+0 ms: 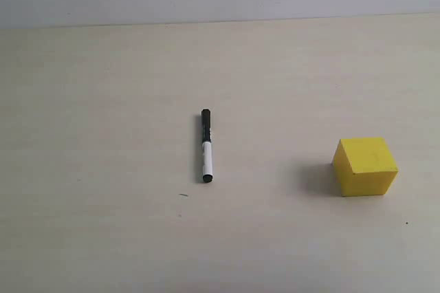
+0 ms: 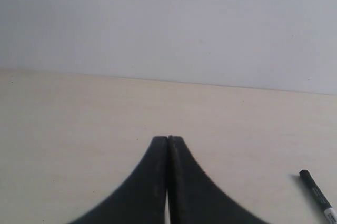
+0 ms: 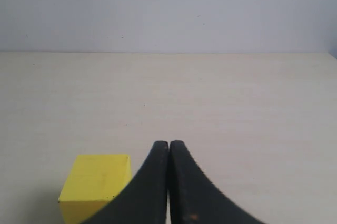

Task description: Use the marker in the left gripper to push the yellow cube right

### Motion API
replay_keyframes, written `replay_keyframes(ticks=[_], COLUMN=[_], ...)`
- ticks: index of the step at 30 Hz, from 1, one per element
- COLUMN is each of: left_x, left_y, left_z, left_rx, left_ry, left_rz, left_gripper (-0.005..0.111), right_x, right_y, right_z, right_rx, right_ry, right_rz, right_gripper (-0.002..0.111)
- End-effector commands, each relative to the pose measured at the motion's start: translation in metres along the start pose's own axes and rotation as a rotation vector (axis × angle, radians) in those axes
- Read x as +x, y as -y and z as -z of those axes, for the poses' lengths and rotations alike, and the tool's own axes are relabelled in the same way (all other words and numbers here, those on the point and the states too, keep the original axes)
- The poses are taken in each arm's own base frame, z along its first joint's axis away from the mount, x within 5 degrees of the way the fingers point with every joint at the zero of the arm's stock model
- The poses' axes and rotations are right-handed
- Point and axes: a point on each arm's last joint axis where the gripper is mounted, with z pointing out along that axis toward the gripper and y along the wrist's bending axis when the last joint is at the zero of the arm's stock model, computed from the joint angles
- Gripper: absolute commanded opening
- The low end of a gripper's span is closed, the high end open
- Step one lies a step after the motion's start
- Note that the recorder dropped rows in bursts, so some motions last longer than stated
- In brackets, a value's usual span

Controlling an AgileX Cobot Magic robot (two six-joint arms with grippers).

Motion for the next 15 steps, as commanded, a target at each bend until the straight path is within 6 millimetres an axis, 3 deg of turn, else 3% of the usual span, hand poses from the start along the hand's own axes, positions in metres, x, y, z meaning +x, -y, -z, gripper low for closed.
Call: replay_keyframes(ticks=[1, 15], left_x=[0.0066, 0.0113], left_y=[-0.0009, -0.0016], left_z=[0.0040, 0.0113], left_rx=[0.000, 0.004], left_ry=[0.028, 0.081], left_rz=[0.004, -0.027], left_gripper=[0.000, 0.000], right_x=[0.0009, 0.0009], right_y=[0.0001, 0.0001], right_z=[0.0001, 0.0001], right_rx=[0.000, 0.000], right_ry=[0.005, 0.005], right_rz=[0.006, 0.006], right_gripper=[0.000, 0.000])
